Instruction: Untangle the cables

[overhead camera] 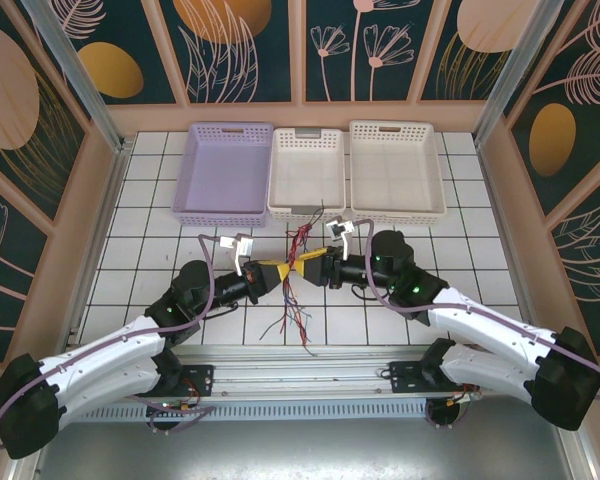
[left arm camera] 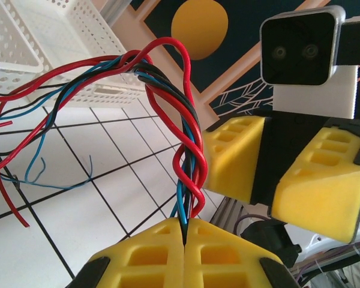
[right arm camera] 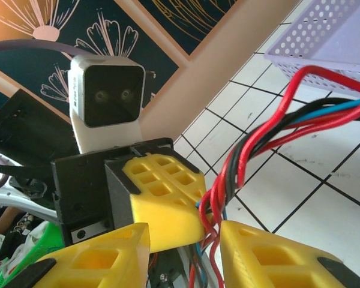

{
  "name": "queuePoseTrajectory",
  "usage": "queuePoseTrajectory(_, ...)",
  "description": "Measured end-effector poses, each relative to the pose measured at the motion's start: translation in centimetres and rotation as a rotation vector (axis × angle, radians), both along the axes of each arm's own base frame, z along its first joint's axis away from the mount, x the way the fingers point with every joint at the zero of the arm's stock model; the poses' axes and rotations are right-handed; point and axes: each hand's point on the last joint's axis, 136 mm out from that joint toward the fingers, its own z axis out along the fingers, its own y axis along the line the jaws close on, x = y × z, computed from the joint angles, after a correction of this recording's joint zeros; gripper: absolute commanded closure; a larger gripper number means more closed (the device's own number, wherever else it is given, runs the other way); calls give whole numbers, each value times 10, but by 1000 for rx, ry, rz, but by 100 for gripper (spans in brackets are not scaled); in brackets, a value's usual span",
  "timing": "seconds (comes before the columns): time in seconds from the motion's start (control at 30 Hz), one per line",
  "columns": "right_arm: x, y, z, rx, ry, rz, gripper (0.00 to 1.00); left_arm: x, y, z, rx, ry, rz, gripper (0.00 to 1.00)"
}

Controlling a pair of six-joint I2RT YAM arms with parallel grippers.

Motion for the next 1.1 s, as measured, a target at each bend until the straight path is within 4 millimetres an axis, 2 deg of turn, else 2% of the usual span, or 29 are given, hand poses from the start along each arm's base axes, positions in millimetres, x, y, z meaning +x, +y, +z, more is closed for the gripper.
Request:
queuePoseTrajectory(0.27, 3, 6, -13, -28, 23, 1, 65, 0, -2, 1, -15, 11, -4, 100)
queuePoseTrajectory(0.37, 4, 8, -16, -34, 26, -2, 69, -1, -2, 2, -23, 10, -14, 100)
queuePoseTrajectory(0.47, 5, 10, -17, -33, 24, -8, 81, -2, -2, 1, -26, 12, -18, 100)
queuePoseTrajectory(0.53, 6, 10, -16, -29, 22, -15, 96, -2, -3, 1, -29, 11, -18, 100)
queuePoseTrajectory(0.57, 7, 10, -15, -28, 19, -20, 100, -2, -3, 1, -30, 11, -18, 100)
queuePoseTrajectory(0.73, 7, 6, -14, -35, 8, -48, 100, -3, -2, 1, -28, 13, -17, 100)
queuePoseTrajectory(0.93, 6, -8, -9, -47, -9, -100, 100, -7, 4, -2, 7, 11, -17, 100)
queuePoseTrajectory(1.1, 3, -15, -16, -84, -2, -103, 100, -10, 7, -12, 58, 20, -18, 100)
